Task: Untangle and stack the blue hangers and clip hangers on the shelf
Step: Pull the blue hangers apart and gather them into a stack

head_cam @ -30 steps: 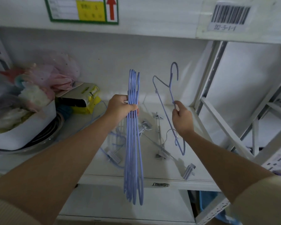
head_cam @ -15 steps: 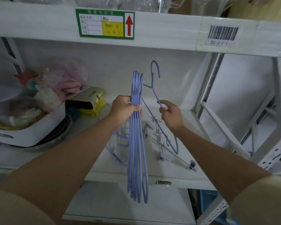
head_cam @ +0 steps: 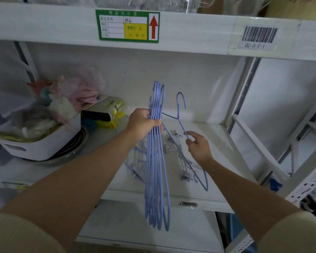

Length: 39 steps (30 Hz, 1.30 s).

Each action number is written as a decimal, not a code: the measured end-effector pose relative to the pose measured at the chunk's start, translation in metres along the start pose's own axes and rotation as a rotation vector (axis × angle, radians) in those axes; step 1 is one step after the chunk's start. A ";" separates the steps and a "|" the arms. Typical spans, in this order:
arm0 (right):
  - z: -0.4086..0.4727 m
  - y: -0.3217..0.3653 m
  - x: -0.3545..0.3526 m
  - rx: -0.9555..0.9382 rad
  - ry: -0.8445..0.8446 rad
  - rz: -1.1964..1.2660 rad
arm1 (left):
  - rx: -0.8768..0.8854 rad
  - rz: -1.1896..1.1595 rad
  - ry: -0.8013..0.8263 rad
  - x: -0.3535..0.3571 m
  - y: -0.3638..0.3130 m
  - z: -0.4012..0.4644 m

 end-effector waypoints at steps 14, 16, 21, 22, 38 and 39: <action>-0.015 -0.046 -0.030 -0.011 -0.043 -0.026 | -0.041 0.015 0.045 0.042 0.014 0.019; -0.009 -0.044 -0.035 -0.016 -0.051 -0.015 | -0.046 0.020 0.044 0.044 0.014 0.021; 0.006 -0.029 -0.038 -0.026 -0.061 0.031 | -0.057 0.010 0.038 0.047 0.011 0.023; 0.007 -0.025 -0.037 -0.028 -0.066 0.046 | -0.054 0.010 0.034 0.046 0.010 0.022; 0.029 0.049 -0.033 0.014 0.029 0.057 | -0.018 0.055 -0.040 -0.005 -0.010 0.008; 0.030 0.050 -0.034 0.043 0.050 0.038 | -0.020 0.052 -0.048 -0.011 -0.011 0.007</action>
Point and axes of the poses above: each hand's wrist, its own z-axis towards the middle knuckle, its own x-axis out of the palm, y = z × x, the point moved 6 cm from there along z, towards the middle knuckle, and after that the axes turned 14 degrees about -x, right-handed, at the moved point
